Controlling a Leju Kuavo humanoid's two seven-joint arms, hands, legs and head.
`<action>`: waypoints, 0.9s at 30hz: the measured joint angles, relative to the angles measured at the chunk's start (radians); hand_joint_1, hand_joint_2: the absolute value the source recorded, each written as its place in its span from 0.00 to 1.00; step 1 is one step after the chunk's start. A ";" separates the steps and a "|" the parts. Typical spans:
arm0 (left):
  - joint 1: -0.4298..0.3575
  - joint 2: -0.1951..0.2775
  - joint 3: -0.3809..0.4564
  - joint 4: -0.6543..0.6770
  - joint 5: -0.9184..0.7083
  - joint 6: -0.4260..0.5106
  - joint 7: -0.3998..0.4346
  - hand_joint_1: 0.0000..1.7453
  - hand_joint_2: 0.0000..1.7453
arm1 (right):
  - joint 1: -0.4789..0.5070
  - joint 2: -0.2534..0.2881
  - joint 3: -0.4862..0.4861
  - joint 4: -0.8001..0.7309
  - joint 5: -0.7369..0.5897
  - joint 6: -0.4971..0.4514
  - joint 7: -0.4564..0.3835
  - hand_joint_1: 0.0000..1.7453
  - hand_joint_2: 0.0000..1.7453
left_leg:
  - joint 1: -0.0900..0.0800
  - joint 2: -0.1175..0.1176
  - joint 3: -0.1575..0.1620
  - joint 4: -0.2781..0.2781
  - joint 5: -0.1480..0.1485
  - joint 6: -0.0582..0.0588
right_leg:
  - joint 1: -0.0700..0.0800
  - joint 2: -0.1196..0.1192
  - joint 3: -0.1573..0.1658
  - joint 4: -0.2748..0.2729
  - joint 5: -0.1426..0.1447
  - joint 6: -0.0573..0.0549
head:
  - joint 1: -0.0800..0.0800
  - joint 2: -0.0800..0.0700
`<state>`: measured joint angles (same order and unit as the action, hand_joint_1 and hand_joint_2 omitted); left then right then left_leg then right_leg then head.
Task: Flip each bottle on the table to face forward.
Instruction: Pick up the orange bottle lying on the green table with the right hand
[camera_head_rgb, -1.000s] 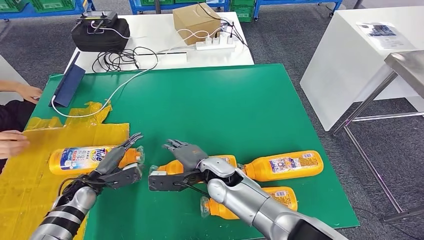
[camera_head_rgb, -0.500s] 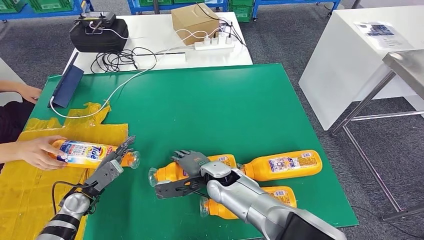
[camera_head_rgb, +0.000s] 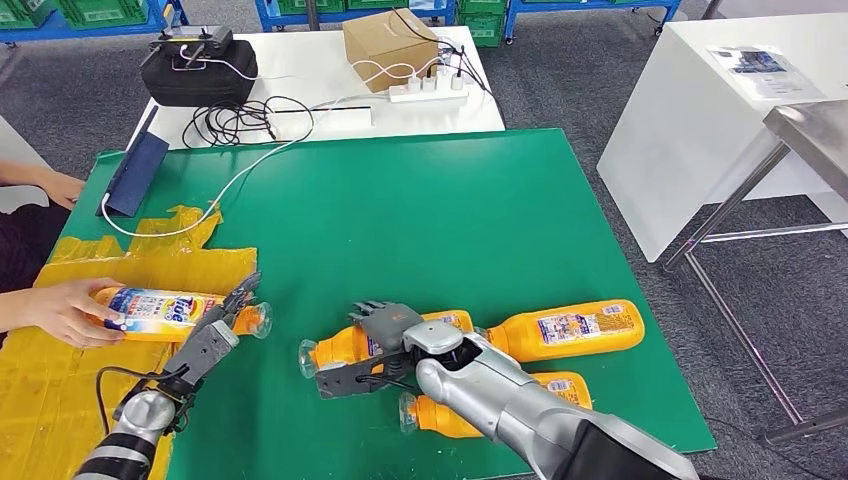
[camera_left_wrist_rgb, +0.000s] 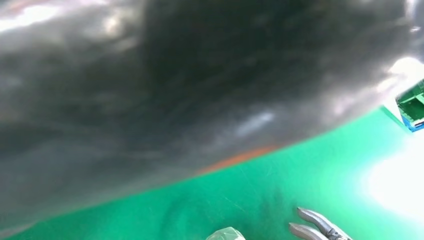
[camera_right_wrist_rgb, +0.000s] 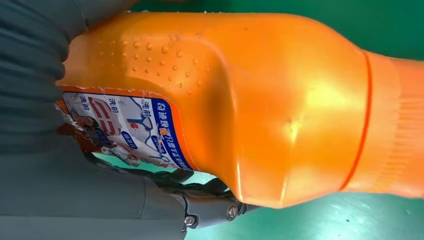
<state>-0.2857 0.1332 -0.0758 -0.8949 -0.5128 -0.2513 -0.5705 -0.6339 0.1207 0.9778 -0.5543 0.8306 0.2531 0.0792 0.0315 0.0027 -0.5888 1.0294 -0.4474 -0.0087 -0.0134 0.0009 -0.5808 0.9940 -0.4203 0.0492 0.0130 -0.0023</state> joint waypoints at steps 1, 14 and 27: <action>0.002 0.000 0.004 0.000 0.000 0.000 -0.001 0.00 0.00 | -0.001 -0.002 0.002 0.000 0.004 0.000 0.002 0.00 1.00 | 0.000 0.000 0.000 0.000 0.000 0.000 | 0.000 0.000 0.000 0.000 0.000 0.000 | 0.000 0.000; 0.136 0.010 0.109 -0.088 0.046 -0.004 -0.024 0.00 0.00 | 0.017 -0.078 -0.035 -0.117 -0.068 -0.037 -0.010 0.00 1.00 | 0.000 -0.001 -0.001 0.000 0.000 0.000 | 0.000 0.000 0.001 0.000 0.000 0.000 | 0.000 0.000; 0.266 -0.079 0.404 -0.304 0.324 -0.135 -0.007 0.00 0.00 | 0.138 -0.250 -0.096 -0.410 -0.123 -0.040 -0.020 0.00 1.00 | 0.000 -0.001 -0.014 0.000 0.000 0.000 | 0.000 0.000 -0.013 0.000 0.000 0.001 | 0.000 0.000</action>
<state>-0.0193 0.0541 0.3284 -1.1988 -0.1884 -0.3867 -0.5778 -0.4963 -0.1288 0.8820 -0.9639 0.7076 0.2132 0.0587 0.0311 0.0021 -0.6025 1.0298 -0.4473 -0.0085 -0.0137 0.0007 -0.5933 0.9940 -0.4202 0.0497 0.0129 -0.0023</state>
